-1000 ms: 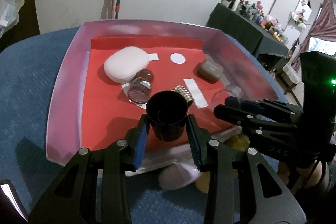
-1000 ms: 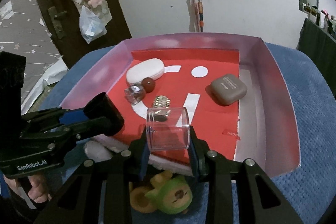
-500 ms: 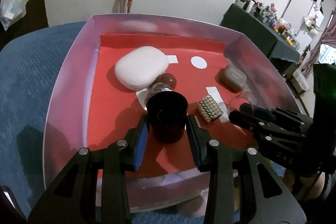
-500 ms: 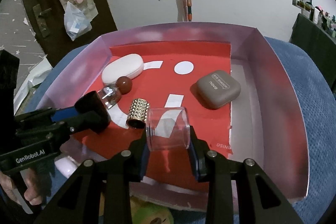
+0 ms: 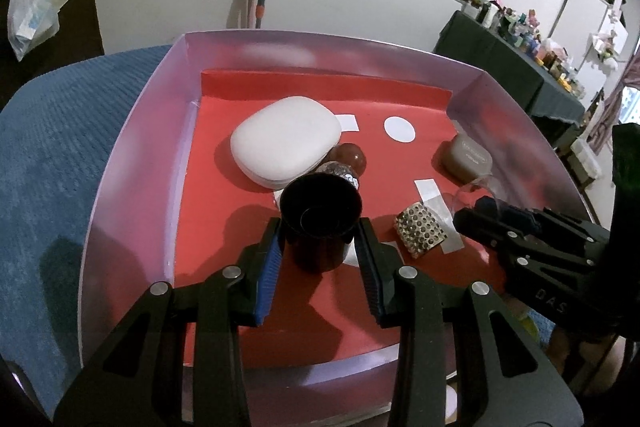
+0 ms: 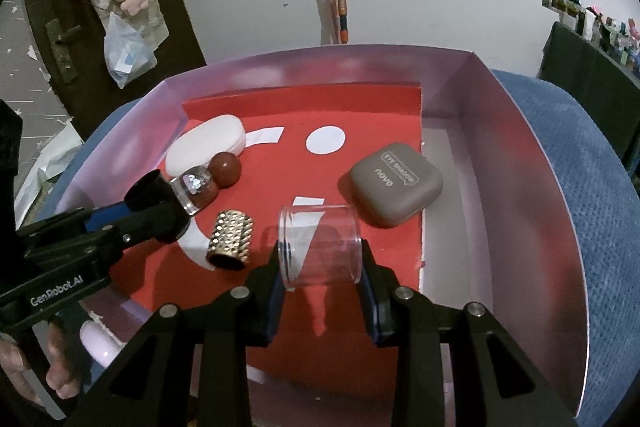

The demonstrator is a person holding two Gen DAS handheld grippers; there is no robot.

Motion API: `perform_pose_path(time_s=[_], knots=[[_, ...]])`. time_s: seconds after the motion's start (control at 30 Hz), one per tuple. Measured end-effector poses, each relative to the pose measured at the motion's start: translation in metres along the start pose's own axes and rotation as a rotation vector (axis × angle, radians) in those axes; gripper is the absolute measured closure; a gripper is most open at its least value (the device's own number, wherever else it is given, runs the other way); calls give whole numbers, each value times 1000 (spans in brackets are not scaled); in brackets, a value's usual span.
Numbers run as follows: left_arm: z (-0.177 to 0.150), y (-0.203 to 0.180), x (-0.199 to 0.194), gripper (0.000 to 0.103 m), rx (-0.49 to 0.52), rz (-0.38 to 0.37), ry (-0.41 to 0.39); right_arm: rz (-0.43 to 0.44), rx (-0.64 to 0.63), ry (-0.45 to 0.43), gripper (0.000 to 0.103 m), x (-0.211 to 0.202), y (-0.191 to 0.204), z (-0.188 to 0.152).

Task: Organize rigid objects
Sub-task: 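Lower both held cups onto the red tray floor and open both tools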

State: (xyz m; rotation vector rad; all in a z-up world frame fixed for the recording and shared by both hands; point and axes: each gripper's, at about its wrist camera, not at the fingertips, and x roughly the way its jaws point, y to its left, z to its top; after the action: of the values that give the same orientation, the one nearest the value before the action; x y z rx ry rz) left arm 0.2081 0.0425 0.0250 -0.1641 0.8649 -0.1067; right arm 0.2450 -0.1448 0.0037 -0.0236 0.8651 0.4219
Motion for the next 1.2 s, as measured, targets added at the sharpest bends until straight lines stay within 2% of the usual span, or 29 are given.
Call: perform_pose_path(time_s=[1.03, 1.1, 1.2], knots=[[-5, 0, 9, 66, -8, 11, 34, -6, -2, -3, 68, 1, 0, 1], [-5, 0, 9, 64, -9, 12, 37, -3, 1, -3, 68, 0, 0, 1], [-4, 1, 7, 52, -19, -7, 33, -1, 5, -6, 68, 0, 0, 0]])
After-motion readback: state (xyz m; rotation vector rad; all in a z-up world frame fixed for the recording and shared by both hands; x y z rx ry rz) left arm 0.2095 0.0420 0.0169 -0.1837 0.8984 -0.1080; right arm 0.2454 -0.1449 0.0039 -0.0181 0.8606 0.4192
